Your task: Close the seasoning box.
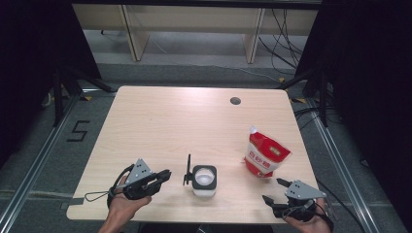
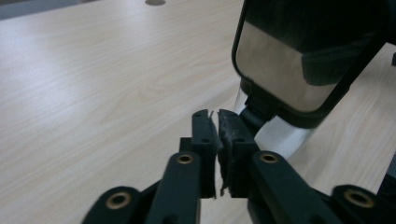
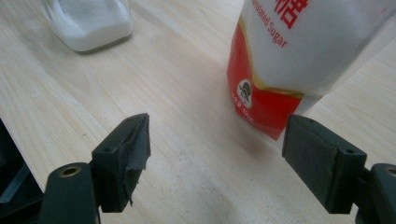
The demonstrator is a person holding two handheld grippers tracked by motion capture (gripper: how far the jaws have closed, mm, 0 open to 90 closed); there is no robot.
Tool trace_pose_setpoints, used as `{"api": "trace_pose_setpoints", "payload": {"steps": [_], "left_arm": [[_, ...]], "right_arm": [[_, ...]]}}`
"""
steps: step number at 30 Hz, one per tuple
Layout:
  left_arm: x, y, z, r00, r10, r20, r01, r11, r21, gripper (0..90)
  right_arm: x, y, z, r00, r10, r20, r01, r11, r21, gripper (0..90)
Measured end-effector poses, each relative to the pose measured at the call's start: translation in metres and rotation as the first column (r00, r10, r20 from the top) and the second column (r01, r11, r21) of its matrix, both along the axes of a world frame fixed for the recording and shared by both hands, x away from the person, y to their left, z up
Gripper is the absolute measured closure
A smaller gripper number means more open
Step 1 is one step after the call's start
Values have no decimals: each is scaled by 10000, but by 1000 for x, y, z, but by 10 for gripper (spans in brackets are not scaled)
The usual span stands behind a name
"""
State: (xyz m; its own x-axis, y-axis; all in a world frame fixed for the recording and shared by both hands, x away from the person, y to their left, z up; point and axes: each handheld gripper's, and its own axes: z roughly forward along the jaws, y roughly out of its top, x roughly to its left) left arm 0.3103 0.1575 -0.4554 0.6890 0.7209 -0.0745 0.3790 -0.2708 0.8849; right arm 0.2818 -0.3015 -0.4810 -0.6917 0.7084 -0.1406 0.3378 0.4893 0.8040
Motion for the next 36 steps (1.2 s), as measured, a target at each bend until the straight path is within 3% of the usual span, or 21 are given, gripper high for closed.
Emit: {"api": "trace_pose_setpoints", "payload": {"steps": [2,13,20,30,36], "left_arm": [[2,-5,4,9999,-158,65,159,9997,-171,888],[6,-25,25,9955,-885,338,888,9960,-74,891],[7,-34,26,9909,-1333,182,1334,9910,-66,891],[9,-47,27,9874,-1579,90,1577,9872,239,891],[13,-54,24,9847,-1742,52,1741,9845,202,891]], "right_arm": [[-1,1,0,9999,-75,-90,75,10000,-10,244],[1,3,0,10000,71,-58,-72,9999,-76,242],[1,3,0,10000,92,-1,-92,9999,-105,242],[1,3,0,10000,56,-34,-56,9999,-86,242],[1,4,0,9999,119,-10,-119,9999,-76,242]]}}
